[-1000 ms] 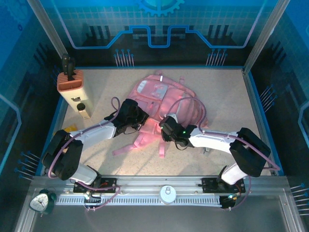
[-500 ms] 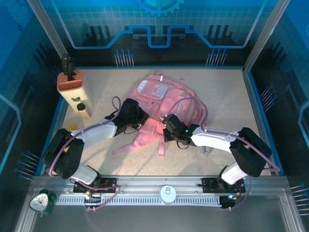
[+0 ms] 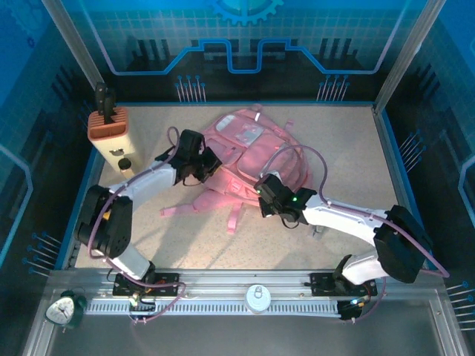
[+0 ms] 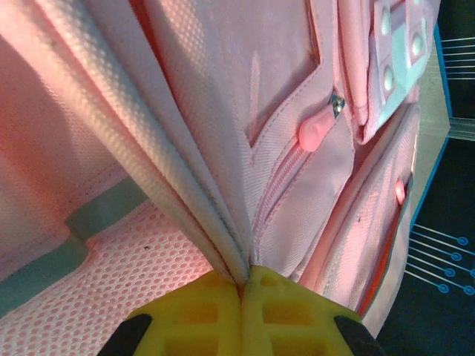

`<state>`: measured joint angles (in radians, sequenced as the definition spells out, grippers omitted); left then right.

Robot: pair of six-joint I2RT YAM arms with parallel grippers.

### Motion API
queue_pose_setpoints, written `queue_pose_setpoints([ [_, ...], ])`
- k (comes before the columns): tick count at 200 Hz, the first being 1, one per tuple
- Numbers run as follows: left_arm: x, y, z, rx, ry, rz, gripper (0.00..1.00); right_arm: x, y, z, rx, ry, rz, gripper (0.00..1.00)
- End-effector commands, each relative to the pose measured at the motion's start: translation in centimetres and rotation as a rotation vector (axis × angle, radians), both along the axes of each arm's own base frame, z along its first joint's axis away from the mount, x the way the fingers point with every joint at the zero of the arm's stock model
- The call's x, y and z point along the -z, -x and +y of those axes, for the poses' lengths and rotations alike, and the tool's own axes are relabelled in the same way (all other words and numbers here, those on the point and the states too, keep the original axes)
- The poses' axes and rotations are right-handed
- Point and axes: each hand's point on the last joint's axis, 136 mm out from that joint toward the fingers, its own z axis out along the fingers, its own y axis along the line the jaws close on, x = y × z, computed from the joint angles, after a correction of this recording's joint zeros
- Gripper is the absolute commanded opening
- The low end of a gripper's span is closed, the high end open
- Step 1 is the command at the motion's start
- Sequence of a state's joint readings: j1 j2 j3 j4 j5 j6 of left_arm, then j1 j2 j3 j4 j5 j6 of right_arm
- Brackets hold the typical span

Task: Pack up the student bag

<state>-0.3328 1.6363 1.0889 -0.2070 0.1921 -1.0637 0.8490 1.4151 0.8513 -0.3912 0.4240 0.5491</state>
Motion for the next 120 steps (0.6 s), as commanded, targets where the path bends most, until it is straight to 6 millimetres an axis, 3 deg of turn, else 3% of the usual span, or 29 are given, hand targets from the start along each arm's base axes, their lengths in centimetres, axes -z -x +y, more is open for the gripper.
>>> queue_pose_setpoints([
  [1, -2.5, -5.0, 1.8, 0.054, -0.006, -0.117, 0.00, 1.1, 2.9, 2.2, -0.126, 0.001, 0.106, 0.00],
  [11, -2.6, -5.8, 2.0, 0.080, 0.025, -0.098, 0.01, -0.8, 2.5, 5.2, -0.165, -0.097, 0.067, 0.00],
  [21, -3.0, -5.8, 2.3, 0.091, 0.024, -0.109, 0.05, -1.9, 2.0, 6.8, -0.169, -0.155, 0.043, 0.00],
  [31, -3.6, -5.0, 2.5, 0.097, 0.022, -0.125, 0.12, -2.4, 1.4, 7.4, -0.154, -0.186, 0.019, 0.00],
  [52, -3.8, -1.8, 2.5, 0.084, 0.069, -0.139, 0.38, -2.4, 0.8, 7.7, -0.144, -0.198, 0.002, 0.00],
  [63, -3.5, 0.1, 2.2, 0.070, 0.091, -0.148, 0.43, -2.2, 0.9, 8.0, -0.162, -0.203, 0.002, 0.00],
  [98, -1.4, 6.0, -2.4, 0.093, 0.133, -0.103, 0.50, -1.4, 1.2, 8.4, -0.172, -0.224, 0.021, 0.00],
  [120, 0.7, 7.9, -4.8, 0.072, 0.147, -0.069, 0.54, -0.8, 1.3, 8.6, -0.175, -0.224, 0.032, 0.00],
])
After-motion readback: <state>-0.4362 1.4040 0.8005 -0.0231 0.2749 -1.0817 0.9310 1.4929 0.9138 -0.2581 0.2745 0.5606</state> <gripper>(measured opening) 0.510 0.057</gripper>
